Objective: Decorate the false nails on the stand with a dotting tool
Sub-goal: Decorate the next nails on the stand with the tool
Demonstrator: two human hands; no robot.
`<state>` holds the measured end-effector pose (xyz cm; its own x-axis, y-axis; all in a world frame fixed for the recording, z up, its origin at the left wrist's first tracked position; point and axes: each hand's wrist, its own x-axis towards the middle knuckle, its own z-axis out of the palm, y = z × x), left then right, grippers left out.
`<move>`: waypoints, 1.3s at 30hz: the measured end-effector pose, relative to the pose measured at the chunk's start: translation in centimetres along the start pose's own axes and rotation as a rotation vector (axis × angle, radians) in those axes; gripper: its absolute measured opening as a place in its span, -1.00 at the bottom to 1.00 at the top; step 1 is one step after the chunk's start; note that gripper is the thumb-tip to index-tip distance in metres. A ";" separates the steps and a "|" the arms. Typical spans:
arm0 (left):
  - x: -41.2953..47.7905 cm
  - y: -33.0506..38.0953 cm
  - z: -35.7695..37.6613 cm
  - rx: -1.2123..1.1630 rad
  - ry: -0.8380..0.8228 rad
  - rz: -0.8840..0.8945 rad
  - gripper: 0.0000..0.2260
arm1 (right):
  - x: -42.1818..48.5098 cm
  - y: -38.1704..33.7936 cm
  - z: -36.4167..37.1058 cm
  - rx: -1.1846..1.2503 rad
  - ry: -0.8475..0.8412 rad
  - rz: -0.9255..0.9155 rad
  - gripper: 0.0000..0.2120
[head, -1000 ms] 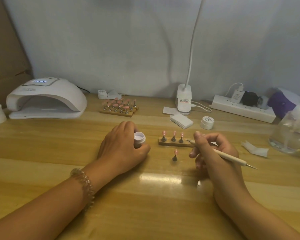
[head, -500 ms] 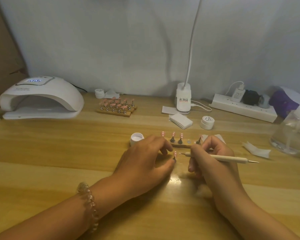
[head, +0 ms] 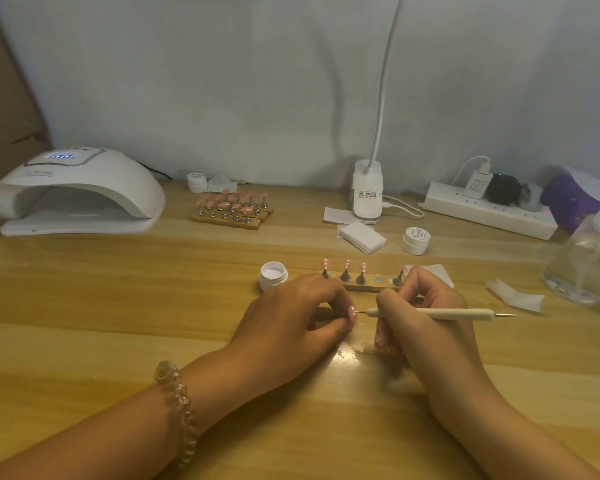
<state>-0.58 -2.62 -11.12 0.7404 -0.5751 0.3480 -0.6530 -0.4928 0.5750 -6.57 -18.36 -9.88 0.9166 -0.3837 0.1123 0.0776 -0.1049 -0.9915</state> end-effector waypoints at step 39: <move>0.0 0.0 -0.1 -0.026 -0.010 0.005 -0.97 | -0.1 0.1 0.0 -0.019 -0.010 -0.024 -0.81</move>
<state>-0.57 -2.52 -11.09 0.7356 -0.5838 0.3436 -0.6521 -0.4730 0.5926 -6.64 -18.31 -9.95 0.9186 -0.3715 0.1350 0.0920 -0.1313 -0.9871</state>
